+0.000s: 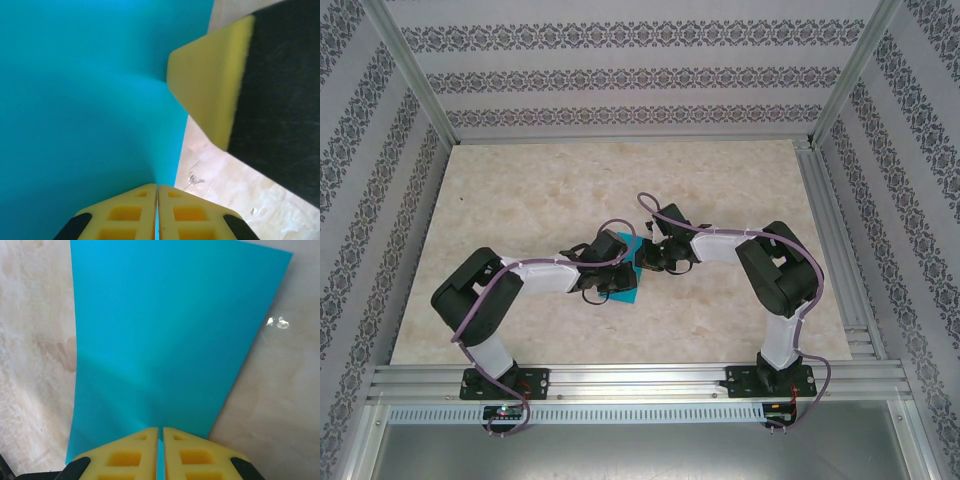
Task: Fold a paper plane with a square sheet of paper (pick it up from the middle)
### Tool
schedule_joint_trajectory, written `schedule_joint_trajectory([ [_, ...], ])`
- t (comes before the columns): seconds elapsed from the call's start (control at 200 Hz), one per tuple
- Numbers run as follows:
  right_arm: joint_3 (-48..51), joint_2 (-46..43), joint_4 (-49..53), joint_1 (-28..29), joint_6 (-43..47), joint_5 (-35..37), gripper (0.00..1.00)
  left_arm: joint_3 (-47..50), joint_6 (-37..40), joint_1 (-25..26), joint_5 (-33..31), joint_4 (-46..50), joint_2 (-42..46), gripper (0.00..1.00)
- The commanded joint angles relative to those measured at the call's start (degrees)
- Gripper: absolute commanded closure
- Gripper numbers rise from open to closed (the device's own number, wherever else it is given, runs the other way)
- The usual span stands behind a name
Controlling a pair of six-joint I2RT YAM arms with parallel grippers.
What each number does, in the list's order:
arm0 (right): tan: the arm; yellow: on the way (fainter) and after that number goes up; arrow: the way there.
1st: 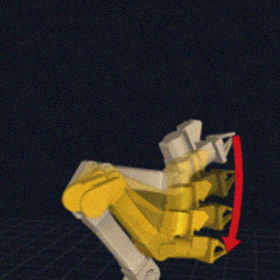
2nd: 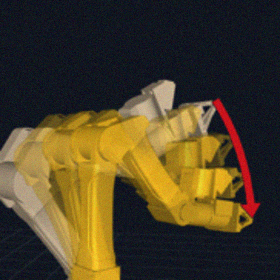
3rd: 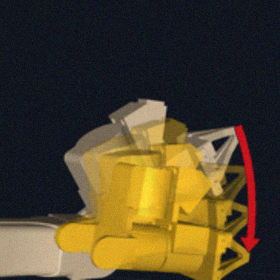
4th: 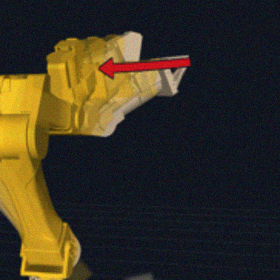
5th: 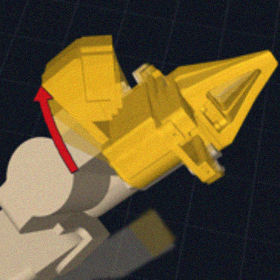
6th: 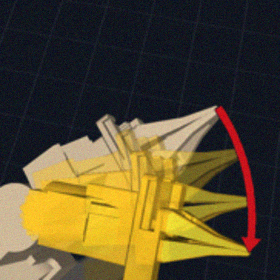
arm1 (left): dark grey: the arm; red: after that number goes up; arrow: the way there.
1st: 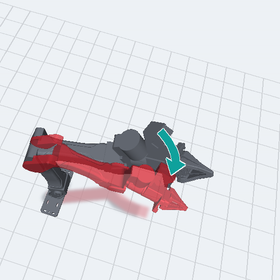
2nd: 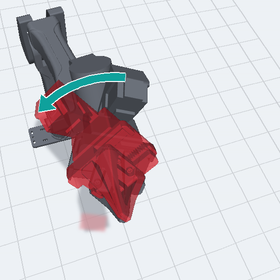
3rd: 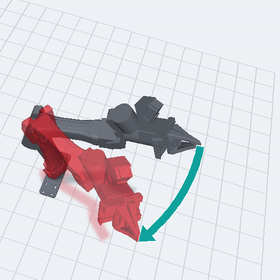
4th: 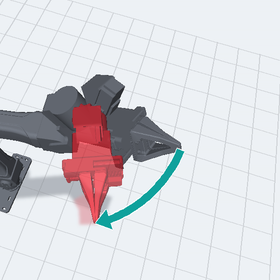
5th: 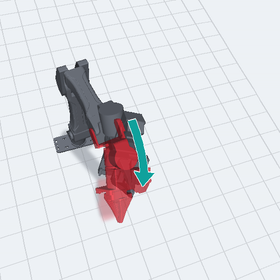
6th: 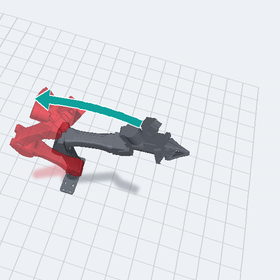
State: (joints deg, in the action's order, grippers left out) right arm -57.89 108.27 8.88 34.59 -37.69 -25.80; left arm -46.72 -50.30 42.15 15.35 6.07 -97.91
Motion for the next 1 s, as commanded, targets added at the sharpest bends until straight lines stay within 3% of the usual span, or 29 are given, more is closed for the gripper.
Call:
schedule_joint_trajectory([
  [0.0, -0.4, 1.0, 0.2, -0.7, 2.0, 0.1, 0.88, -1.3, -0.3, 1.0, -1.9, 2.9, -1.0, 0.9],
  [0.994, -13.0, 9.2, 8.2, -9.1, 8.5, 5.1, 0.87, 1.9, -0.5, 1.5, -1.9, 7.9, -3.4, 0.91],
])
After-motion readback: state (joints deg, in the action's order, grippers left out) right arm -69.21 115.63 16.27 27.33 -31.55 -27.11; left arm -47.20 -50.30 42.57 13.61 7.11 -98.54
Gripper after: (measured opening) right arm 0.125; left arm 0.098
